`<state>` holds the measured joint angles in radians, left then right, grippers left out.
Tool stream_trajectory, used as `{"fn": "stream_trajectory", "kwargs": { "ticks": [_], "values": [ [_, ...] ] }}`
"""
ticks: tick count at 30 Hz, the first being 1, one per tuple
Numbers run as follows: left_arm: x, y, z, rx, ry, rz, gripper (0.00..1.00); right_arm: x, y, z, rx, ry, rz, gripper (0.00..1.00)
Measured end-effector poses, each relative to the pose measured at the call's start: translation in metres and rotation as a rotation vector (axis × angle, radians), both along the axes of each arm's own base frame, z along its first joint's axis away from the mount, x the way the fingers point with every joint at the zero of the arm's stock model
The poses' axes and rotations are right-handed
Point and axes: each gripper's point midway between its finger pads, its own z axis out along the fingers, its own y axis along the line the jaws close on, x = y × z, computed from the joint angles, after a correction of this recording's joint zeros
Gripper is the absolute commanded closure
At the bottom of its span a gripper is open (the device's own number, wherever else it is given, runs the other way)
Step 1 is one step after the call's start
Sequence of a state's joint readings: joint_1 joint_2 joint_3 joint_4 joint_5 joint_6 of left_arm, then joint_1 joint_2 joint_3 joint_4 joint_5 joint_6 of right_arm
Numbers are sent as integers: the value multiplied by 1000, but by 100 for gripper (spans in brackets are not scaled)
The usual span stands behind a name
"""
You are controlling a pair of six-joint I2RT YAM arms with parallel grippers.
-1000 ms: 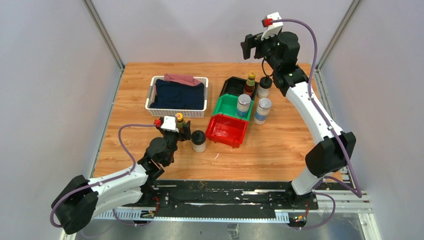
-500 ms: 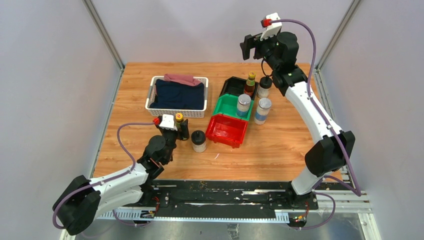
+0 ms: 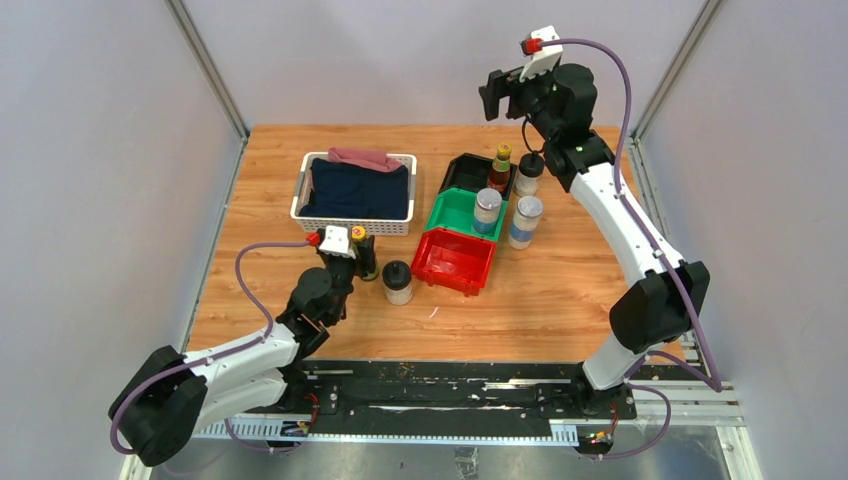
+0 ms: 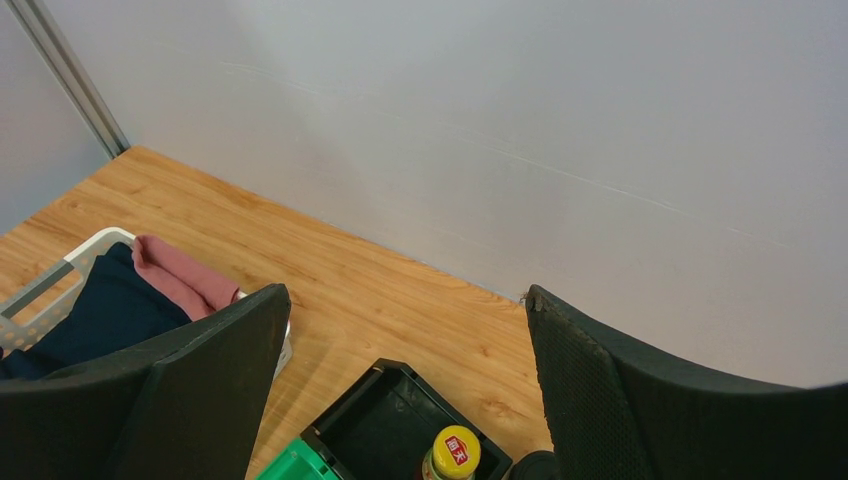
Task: Organize the condiment bottles
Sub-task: Pick up the bottle from the center of the board.
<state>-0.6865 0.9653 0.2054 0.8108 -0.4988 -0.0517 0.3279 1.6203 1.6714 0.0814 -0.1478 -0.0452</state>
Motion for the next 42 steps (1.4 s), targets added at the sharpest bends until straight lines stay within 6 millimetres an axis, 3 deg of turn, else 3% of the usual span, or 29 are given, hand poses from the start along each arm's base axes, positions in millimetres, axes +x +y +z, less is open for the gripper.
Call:
{"fn": "stream_trajectory", "kwargs": {
  "ticks": [17, 24, 29, 30, 42],
  "values": [
    [2, -4, 8, -22, -22, -17, 49, 2, 2, -4, -3, 8, 10, 9],
    [3, -5, 9, -24, -24, -18, 65, 2, 2, -4, -3, 8, 10, 9],
    [4, -5, 9, -27, -25, -17, 97, 2, 2, -4, -3, 8, 10, 9],
    [4, -5, 9, -28, -25, -16, 100, 2, 2, -4, -3, 8, 10, 9],
    [9, -8, 11, -32, -19, -8, 100, 2, 2, -5, -3, 8, 10, 9]
  ]
}}
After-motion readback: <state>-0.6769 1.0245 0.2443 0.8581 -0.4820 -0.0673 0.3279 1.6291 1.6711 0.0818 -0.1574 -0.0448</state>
